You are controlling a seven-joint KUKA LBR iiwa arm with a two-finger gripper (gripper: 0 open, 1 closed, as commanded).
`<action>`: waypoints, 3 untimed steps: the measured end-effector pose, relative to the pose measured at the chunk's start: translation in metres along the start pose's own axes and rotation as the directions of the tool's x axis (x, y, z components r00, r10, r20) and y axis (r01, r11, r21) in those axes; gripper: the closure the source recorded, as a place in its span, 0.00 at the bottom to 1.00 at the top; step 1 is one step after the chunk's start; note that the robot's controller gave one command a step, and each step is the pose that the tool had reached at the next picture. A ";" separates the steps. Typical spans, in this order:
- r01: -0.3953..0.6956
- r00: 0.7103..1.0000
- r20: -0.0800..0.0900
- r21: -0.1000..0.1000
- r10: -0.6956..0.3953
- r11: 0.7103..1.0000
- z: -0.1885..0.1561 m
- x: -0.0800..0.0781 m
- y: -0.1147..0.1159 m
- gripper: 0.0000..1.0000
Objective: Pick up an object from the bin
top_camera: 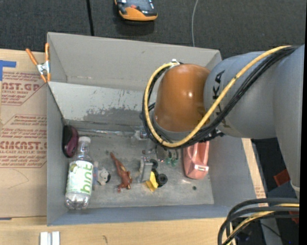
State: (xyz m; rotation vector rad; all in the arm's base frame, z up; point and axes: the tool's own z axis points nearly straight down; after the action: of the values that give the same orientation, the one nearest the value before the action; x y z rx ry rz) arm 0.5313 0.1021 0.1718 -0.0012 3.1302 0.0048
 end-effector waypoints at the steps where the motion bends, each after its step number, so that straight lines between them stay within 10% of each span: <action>1: -0.008 1.000 -0.009 0.001 0.008 1.000 0.048 0.007 -0.006 0.00; 2: -0.026 1.000 -0.011 0.002 0.026 1.000 0.084 0.010 -0.006 0.00; 3: 0.050 0.999 -0.009 0.001 -0.050 0.999 0.101 0.032 0.007 1.00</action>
Offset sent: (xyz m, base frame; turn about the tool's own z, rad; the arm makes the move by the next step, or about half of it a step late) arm -0.0095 -0.0056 -0.0889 0.0298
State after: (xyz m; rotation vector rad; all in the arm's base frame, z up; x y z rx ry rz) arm 0.5007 0.1090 0.0708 -0.0799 3.1380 0.0024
